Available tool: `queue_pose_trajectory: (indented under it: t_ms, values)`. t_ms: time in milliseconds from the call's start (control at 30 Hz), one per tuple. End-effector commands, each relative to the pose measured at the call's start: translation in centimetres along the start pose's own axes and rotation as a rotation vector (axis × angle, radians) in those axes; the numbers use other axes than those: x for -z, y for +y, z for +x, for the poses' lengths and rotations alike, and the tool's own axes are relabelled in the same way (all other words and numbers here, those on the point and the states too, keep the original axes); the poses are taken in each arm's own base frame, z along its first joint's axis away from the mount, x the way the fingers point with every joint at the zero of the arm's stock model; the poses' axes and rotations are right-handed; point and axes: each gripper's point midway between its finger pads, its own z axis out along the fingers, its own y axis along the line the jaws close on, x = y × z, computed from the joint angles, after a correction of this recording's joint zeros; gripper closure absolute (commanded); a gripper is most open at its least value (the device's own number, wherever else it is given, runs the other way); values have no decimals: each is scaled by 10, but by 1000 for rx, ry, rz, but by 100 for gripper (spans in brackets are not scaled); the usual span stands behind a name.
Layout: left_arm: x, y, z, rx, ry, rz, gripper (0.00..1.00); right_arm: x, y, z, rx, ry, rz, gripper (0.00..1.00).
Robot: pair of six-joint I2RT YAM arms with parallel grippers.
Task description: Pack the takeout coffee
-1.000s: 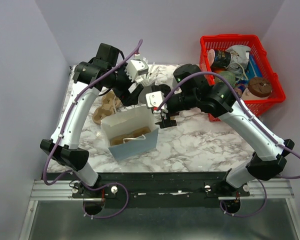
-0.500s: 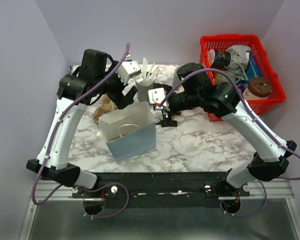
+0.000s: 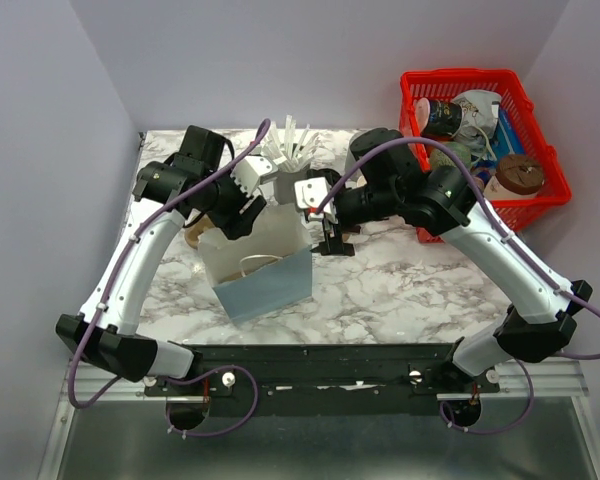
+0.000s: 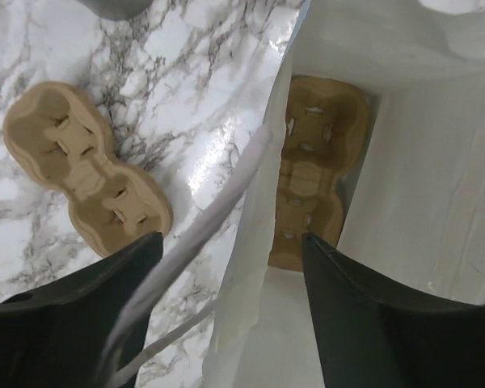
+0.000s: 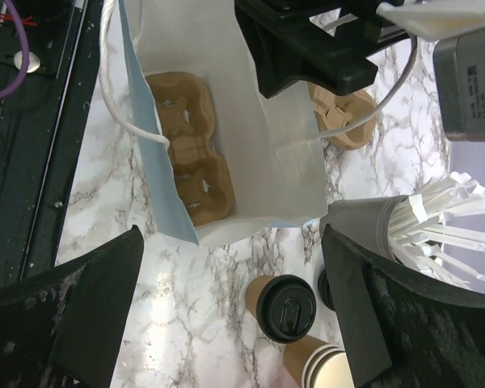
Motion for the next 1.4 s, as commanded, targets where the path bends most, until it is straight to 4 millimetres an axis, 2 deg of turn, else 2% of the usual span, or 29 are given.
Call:
queue_pose_trajectory:
  t_ms: [0, 33, 67, 100, 233, 467, 567, 667, 700, 733, 800, 867, 1000, 1133, 1267, 1367]
  values:
    - [-4, -2, 20, 57, 74, 42, 36, 0, 6, 1, -12, 0, -9, 0]
    - [-4, -1, 20, 66, 73, 44, 43, 1, 6, 2, -10, 2, -7, 0]
    - [-4, -3, 18, 64, 70, 68, 57, -1, 7, 5, -13, 10, -9, 0]
    - [-4, -4, 17, 63, 67, 76, 79, -1, 7, 6, -15, 13, -8, 0]
    - [-1, -9, 8, 32, 27, 109, 100, -3, 5, 15, -17, 44, 10, 0]
    - [12, 4, -21, -44, -82, 41, 100, -4, -16, 19, -32, 71, 103, 0]
    - [14, 3, -23, -75, -83, 8, 100, -2, -21, 21, -40, 75, 130, 0]
    - [3, -11, -14, -121, -43, 16, 100, -1, -18, 28, -38, 97, 138, 0]
    - [-2, -17, -4, -128, -21, 21, 100, 0, -18, 29, -35, 100, 142, 0]
    - [-7, -29, -5, -156, -19, 37, 100, 3, -18, 28, -30, 99, 150, 0]
    - [-13, -39, -3, -163, -27, 30, 100, 4, -14, 31, -33, 104, 149, 0]
    - [-15, -53, -9, -160, -56, 73, 100, 10, -10, 31, -31, 99, 154, 0]
    - [-13, -64, -15, -145, -80, 102, 100, 15, 7, 40, -27, 107, 124, 0]
    - [-15, -78, -18, -136, -92, 141, 100, 16, 25, 58, -33, 140, 98, 0]
    - [-17, -84, -18, -136, -87, 157, 100, 25, 31, 63, -15, 137, 128, 0]
    - [-17, -84, -15, -145, -81, 154, 100, 38, 23, 55, -28, 87, 205, 0]
